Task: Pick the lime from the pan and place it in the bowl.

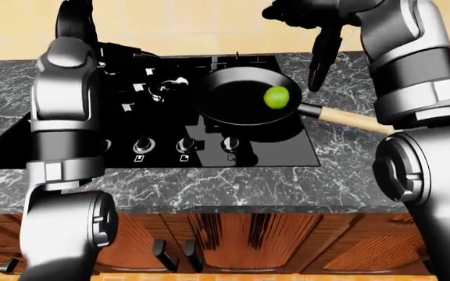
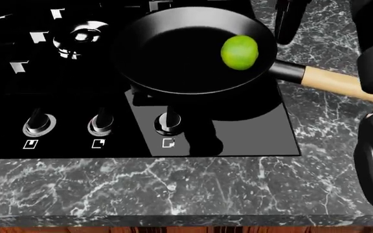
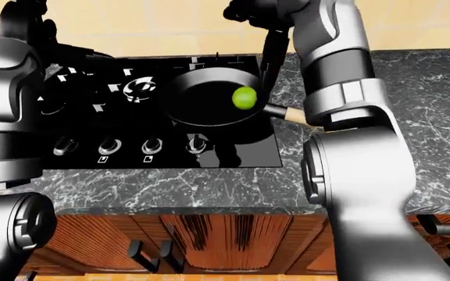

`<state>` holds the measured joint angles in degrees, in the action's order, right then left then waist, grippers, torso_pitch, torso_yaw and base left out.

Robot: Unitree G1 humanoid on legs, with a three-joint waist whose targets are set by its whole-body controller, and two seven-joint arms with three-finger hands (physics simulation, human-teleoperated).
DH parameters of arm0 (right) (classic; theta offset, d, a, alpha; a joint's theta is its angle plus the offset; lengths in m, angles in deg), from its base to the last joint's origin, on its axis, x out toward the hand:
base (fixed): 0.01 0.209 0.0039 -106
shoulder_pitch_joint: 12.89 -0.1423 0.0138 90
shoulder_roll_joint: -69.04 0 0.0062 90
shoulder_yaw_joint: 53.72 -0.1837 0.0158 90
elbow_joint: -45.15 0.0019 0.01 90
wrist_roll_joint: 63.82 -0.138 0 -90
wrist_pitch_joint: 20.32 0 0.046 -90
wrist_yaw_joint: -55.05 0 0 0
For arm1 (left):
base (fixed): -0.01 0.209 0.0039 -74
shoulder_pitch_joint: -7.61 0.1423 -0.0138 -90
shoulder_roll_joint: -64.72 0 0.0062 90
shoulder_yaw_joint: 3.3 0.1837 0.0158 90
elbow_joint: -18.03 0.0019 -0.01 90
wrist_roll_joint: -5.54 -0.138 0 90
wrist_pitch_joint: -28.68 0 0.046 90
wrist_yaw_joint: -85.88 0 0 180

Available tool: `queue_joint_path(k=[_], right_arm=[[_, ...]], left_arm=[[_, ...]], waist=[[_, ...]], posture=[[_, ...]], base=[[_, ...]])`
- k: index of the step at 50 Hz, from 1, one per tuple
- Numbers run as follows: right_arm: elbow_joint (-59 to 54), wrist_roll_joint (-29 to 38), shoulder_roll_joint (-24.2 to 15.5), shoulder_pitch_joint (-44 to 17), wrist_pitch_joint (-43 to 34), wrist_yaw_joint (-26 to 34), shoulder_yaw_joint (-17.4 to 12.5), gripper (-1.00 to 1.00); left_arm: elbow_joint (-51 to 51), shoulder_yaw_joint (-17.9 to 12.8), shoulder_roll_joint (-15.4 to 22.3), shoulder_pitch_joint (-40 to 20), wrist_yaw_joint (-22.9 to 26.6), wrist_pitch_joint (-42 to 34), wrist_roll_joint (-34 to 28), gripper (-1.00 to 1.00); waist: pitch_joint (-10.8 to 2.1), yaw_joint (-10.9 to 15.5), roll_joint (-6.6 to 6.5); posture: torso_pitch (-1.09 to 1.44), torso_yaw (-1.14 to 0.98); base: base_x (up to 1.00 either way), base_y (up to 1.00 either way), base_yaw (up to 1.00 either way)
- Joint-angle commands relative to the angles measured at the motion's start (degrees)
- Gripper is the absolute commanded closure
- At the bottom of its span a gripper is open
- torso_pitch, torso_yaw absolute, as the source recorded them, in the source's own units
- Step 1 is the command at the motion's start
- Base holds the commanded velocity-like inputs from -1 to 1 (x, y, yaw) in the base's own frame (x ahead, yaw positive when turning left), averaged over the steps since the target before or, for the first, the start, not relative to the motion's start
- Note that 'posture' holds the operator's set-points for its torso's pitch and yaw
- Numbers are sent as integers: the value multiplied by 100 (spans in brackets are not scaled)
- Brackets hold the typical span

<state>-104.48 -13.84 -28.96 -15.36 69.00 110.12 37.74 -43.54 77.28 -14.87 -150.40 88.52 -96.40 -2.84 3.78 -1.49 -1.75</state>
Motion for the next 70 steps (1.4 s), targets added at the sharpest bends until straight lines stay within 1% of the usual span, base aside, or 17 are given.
queue_joint_path(k=[1,6,12,22,27,37,46,55,62,70], right_arm=[[217,126,2,-325,73,-94,-72,-100],[293,240,141,-339,-16,-151,-150,-100],[270,353,344,-204,-63,-305,-135,-100],[152,347,611,-57,-163,-504,-125,-100],[114,316,660,-34,-201,-594,-129,-100],[-57,343,654,-92,-318,-974,-109,-100],[-136,409,769,155,-425,-1338,-58,-100],[-148,414,804,293,-533,-1425,-55,-100],[-112,419,842,350,-587,-1565,-51,-100],[-149,437,910,570,-684,-1796,-38,-100]], left_arm=[[-177,-11,51,-207,-30,151,-6,-100],[-186,-18,47,-183,-36,161,15,-100],[-140,-34,54,-133,-54,219,46,-100],[-192,-43,91,-92,-50,195,80,-100],[-230,-30,71,-71,-56,178,80,-100],[-294,-22,50,-96,-50,111,73,-100],[-198,-59,117,-115,-40,172,103,-100],[-230,-57,114,-87,-68,160,128,-100],[-263,-52,105,-76,-69,140,134,-100],[-249,-60,101,-25,-68,170,153,-100]], waist=[[-190,-1,2],[-193,6,-19],[-209,4,-7],[-242,30,-11],[-250,38,-16],[-268,47,-8],[-281,42,-11],[-281,41,-18],[-276,34,-17],[-284,34,-16]], posture=[[0,0],[0,0],[0,0],[0,0],[0,0],[0,0],[0,0],[0,0],[0,0],[0,0]], base=[[0,0,0],[0,0,0],[0,0,0],[0,0,0],[0,0,0],[0,0,0],[0,0,0],[0,0,0],[0,0,0],[0,0,0]])
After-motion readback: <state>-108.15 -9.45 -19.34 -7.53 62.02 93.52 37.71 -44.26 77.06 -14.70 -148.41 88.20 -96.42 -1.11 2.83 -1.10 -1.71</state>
